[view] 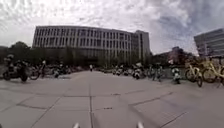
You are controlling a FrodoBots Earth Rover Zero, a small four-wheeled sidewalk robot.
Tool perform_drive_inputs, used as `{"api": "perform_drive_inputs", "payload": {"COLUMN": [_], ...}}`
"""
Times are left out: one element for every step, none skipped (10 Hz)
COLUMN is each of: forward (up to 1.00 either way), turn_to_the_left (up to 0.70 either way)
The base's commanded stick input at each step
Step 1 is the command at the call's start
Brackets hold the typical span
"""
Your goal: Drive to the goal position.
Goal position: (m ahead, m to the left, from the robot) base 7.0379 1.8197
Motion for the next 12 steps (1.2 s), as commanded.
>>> {"api": "perform_drive_inputs", "payload": {"forward": [0.7, 0.7, 0.7, 0.7, 0.7, 0.7, 0.7, 0.7, 0.7, 0.7, 0.7, 0.7], "turn_to_the_left": [0.03, 0.08, 0.11, 0.14, 0.14, 0.14, 0.14, 0.14, 0.14, 0.13, 0.1, 0.01]}}
